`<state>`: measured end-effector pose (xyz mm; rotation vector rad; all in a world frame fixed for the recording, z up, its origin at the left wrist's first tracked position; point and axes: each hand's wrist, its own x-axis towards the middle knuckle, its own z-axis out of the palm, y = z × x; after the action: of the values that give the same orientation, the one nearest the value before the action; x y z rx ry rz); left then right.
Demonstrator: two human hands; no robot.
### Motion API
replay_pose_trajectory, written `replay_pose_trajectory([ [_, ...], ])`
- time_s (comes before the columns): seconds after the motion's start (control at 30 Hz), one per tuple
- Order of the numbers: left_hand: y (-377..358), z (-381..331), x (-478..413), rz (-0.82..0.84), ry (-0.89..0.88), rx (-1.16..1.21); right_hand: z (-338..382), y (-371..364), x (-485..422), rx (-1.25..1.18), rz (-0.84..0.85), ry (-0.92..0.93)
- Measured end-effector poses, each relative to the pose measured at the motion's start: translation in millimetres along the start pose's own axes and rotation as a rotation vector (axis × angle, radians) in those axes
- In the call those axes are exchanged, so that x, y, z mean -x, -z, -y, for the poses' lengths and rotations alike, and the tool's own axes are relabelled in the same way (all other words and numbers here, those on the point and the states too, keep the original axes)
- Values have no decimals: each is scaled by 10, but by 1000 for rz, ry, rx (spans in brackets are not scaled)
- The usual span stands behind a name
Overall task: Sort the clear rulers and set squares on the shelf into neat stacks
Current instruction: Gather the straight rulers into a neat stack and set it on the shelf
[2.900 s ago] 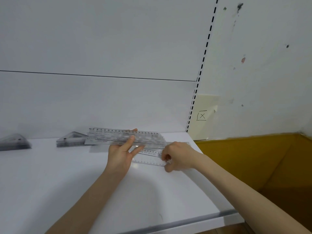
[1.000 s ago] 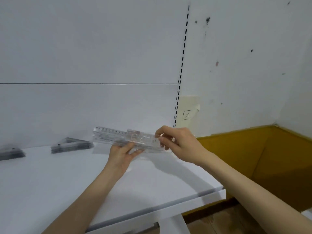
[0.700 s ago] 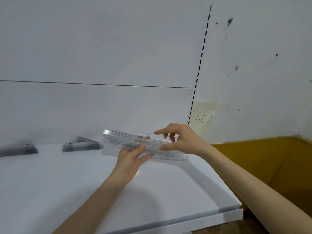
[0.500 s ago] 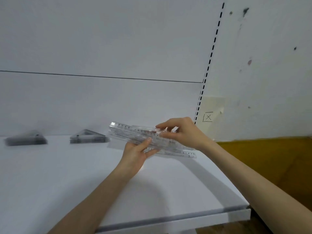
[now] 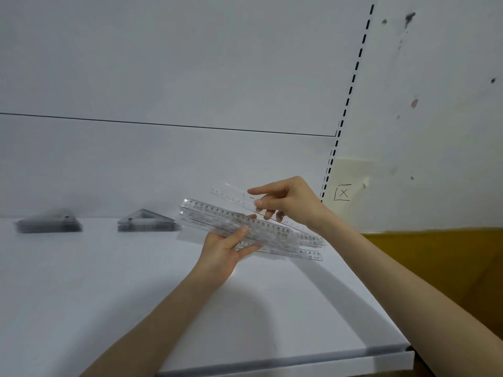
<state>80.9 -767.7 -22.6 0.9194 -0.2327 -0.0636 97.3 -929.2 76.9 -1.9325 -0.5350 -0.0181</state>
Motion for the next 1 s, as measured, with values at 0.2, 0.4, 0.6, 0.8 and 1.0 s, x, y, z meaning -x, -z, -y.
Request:
replay_pose_trajectory([
  [0.2, -5, 15, -7, 36, -6, -3, -47, -25, -38, 120, 12, 44],
  [0.4, 22, 29, -9, 52, 3, 12, 2, 30, -160, 708, 51, 482],
  [0.6, 34, 5, -20, 43, 8, 13, 89, 42, -285, 723, -125, 910],
  [0.8, 31, -8, 1, 89, 7, 10, -206, -9, -216, 446, 163, 674],
  [1.0, 50, -36, 4, 109, 17, -14, -317, 148, -132, 245, 435, 210],
])
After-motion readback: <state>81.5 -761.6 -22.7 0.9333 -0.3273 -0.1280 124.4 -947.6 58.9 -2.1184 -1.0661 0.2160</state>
